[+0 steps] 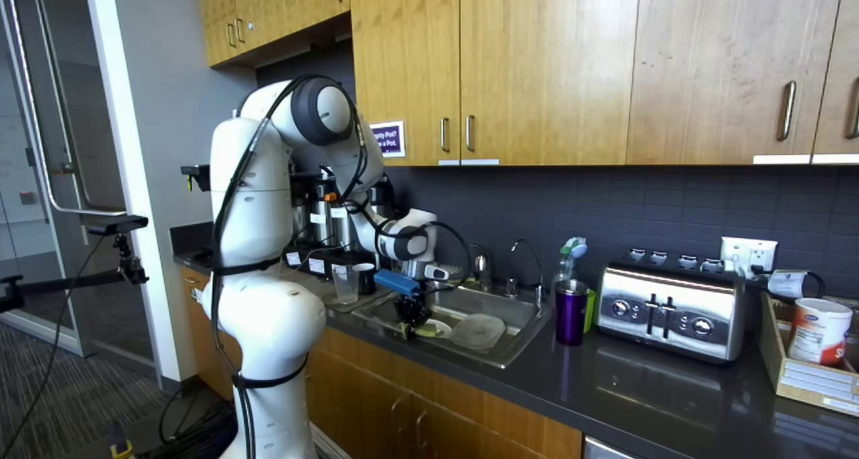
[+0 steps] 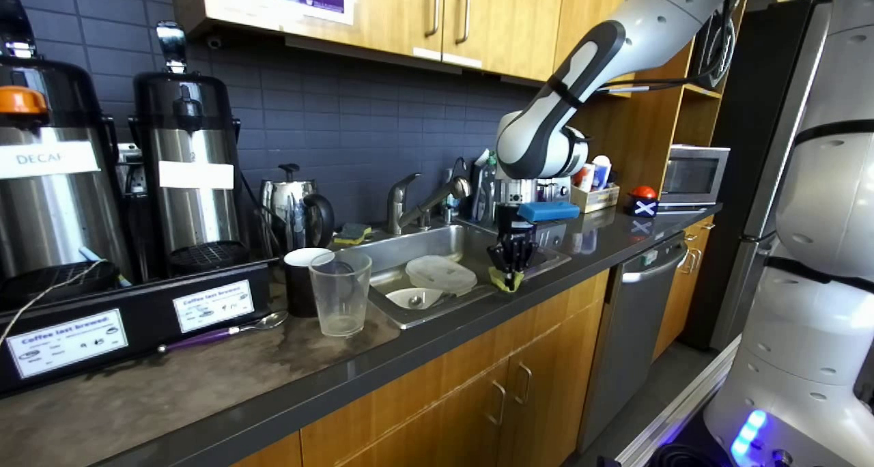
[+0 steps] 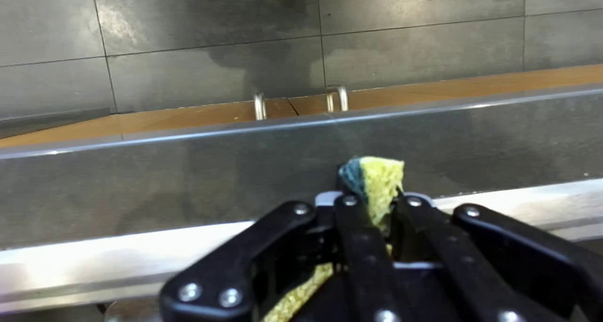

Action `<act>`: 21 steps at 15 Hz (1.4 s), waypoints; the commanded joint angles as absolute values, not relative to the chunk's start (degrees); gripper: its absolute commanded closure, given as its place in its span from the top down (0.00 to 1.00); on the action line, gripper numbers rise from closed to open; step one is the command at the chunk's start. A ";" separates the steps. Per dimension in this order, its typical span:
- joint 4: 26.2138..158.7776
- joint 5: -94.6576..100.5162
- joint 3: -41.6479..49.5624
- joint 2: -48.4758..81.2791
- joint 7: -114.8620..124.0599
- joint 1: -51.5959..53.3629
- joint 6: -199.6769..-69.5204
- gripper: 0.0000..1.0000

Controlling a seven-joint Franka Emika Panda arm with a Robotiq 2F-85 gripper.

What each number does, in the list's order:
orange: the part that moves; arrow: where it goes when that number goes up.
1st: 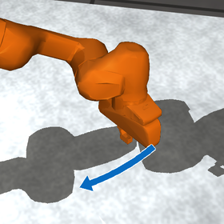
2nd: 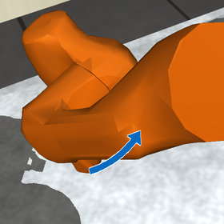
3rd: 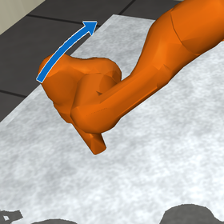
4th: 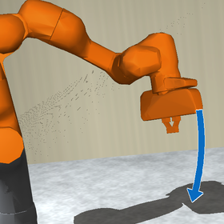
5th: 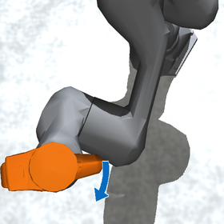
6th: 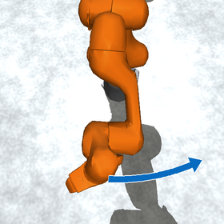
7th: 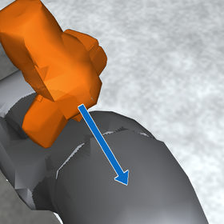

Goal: Use the sponge to clean the surface

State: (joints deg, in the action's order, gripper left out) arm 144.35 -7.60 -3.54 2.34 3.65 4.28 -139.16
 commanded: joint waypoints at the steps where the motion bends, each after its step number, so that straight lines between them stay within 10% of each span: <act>1: 146.56 -4.62 -1.26 5.14 2.98 1.86 -142.94 0.03; 21: 146.75 -0.88 9.11 5.49 7.14 -8.31 -149.27 0.03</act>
